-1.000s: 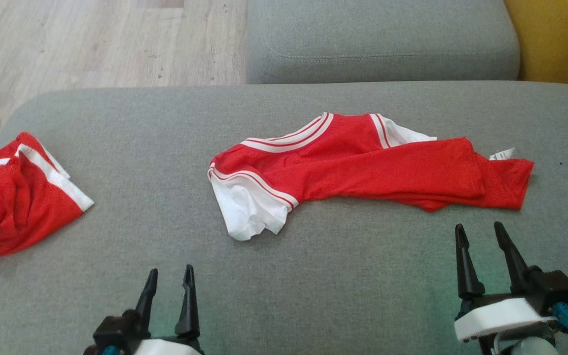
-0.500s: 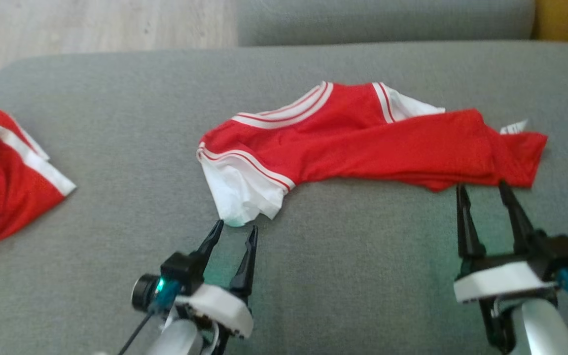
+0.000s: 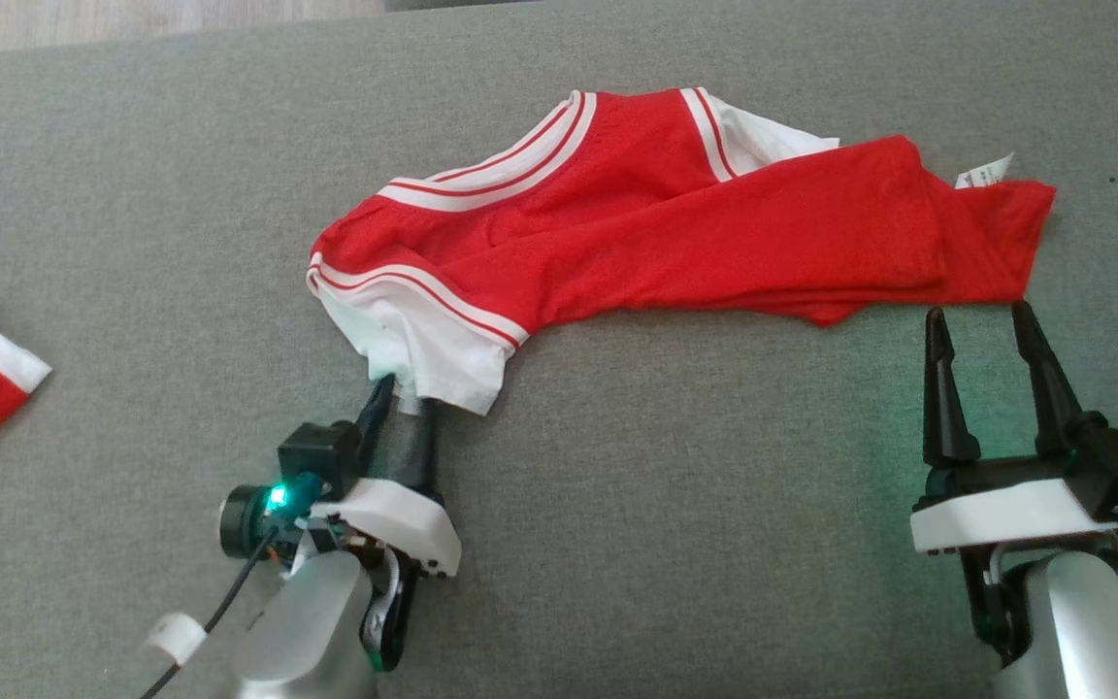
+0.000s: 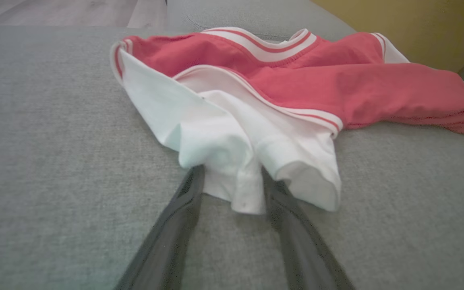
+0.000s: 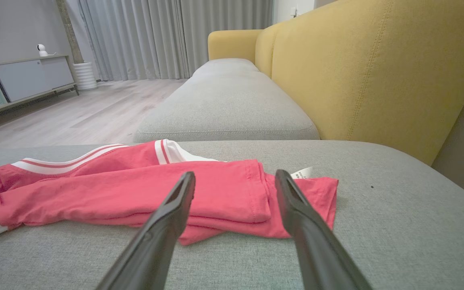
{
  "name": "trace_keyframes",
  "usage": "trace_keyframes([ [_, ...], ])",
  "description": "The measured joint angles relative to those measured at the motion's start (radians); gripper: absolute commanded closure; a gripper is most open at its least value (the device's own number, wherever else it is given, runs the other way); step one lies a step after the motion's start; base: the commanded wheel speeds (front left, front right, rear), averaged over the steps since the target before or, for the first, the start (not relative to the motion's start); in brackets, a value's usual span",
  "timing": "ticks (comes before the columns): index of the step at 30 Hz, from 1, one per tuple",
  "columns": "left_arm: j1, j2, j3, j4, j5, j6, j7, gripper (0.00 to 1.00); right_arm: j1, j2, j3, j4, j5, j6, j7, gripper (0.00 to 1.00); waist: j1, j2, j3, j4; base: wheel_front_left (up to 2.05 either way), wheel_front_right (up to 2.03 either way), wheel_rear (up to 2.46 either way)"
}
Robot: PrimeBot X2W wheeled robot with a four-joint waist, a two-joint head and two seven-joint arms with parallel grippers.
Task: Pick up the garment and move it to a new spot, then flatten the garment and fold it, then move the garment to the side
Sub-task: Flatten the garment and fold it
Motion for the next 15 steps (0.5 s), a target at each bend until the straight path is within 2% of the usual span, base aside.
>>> trace_keyframes([
  [2,-0.008,0.001,0.004,0.013,-0.009,0.000,-0.008,0.80,0.000,0.000,-0.002,-0.001,0.000,0.000,0.000,0.00,0.0000,0.0000,0.003,0.000,0.00,0.00,0.00],
  [4,-0.009,0.000,0.004,0.019,-0.013,-0.001,-0.011,1.00,0.000,0.000,-0.010,-0.002,0.000,0.000,0.000,0.00,-0.0002,0.0000,0.003,0.005,0.00,0.00,0.00],
  [9,0.000,-0.003,0.007,0.008,-0.014,-0.008,-0.017,1.00,0.000,0.000,-0.018,-0.004,0.001,0.000,0.000,0.00,-0.0002,0.0000,-0.003,0.028,0.00,0.00,0.00],
  [15,0.087,0.002,0.079,-0.159,-0.020,0.002,-0.017,1.00,0.001,0.000,-0.026,-0.005,0.001,0.000,0.000,0.00,-0.0002,0.0000,-0.020,0.068,0.00,0.00,0.00],
])
